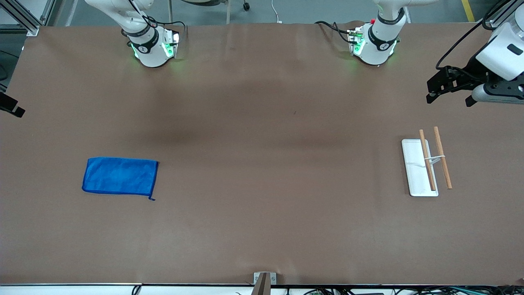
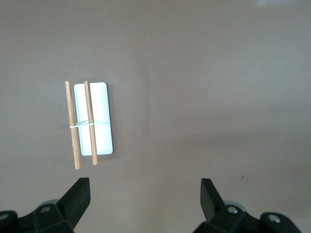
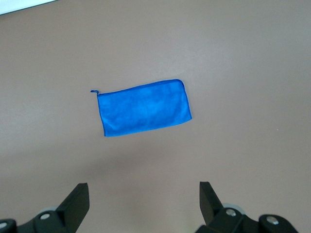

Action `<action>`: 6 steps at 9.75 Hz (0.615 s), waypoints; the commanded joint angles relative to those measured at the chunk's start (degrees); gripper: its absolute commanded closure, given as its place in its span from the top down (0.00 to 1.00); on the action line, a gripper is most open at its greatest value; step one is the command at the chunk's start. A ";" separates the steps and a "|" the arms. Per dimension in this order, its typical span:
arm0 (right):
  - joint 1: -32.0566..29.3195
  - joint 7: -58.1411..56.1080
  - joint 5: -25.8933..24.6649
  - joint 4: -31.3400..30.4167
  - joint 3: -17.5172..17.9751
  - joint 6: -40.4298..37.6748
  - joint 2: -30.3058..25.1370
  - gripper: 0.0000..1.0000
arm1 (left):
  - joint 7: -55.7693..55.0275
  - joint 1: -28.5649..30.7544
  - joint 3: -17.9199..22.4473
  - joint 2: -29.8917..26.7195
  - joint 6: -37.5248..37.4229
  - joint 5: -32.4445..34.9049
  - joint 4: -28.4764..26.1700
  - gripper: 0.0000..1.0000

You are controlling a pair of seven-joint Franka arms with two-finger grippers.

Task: Right arm passes towel to left arm to hang
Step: 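Move the right gripper toward the blue towel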

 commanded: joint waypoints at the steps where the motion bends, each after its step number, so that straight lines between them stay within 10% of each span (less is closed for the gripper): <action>1: -0.19 -0.26 0.31 0.07 0.04 -0.46 -0.18 1.00 | -0.33 0.13 -0.25 0.21 0.82 0.18 -1.27 1.00; 6: -0.28 -0.35 1.98 0.07 -0.05 -1.94 -0.18 1.00 | 0.03 0.31 0.36 -0.32 1.35 0.27 -0.39 1.00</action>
